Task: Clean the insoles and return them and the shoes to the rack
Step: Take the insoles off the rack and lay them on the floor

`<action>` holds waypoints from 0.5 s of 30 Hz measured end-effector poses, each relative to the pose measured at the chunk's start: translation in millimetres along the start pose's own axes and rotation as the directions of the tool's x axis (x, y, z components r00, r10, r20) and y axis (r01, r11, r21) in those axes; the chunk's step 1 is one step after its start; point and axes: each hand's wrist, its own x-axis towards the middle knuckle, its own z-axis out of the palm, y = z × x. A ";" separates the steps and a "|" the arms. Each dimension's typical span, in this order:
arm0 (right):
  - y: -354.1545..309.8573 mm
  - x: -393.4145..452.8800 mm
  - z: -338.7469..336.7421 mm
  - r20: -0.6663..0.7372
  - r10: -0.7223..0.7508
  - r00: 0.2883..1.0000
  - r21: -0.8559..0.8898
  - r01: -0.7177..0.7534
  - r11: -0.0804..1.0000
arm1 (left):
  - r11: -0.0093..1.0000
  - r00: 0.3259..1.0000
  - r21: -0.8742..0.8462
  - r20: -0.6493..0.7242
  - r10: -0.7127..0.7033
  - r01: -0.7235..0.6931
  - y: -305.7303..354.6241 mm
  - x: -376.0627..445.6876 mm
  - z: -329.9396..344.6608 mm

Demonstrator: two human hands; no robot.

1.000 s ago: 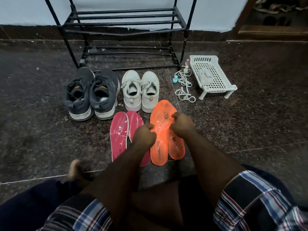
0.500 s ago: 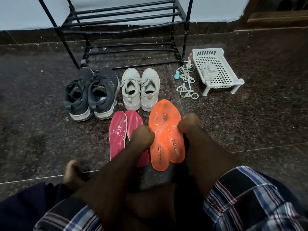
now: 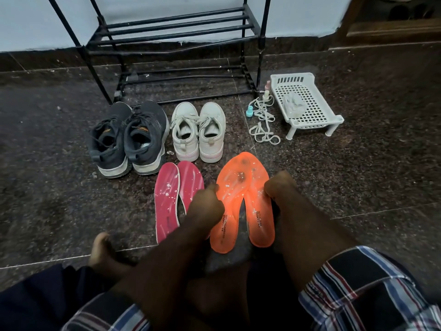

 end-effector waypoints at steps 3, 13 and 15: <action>-7.7 -3.7 1.4 -0.043 -0.105 0.994 -0.026 0.104 0.994 | 1.000 1.000 0.023 -0.015 0.008 -0.008 0.5 -1.5 -4.0; -29.7 -20.9 23.0 0.047 -0.349 0.936 -0.049 0.351 0.935 | 0.998 0.990 -0.039 -0.133 -0.052 0.048 -23.9 10.1 -38.9; -31.5 -22.8 25.9 0.066 -0.387 0.920 -0.040 0.390 0.920 | 0.989 0.964 0.066 -0.239 -0.117 0.136 -37.5 13.4 -53.1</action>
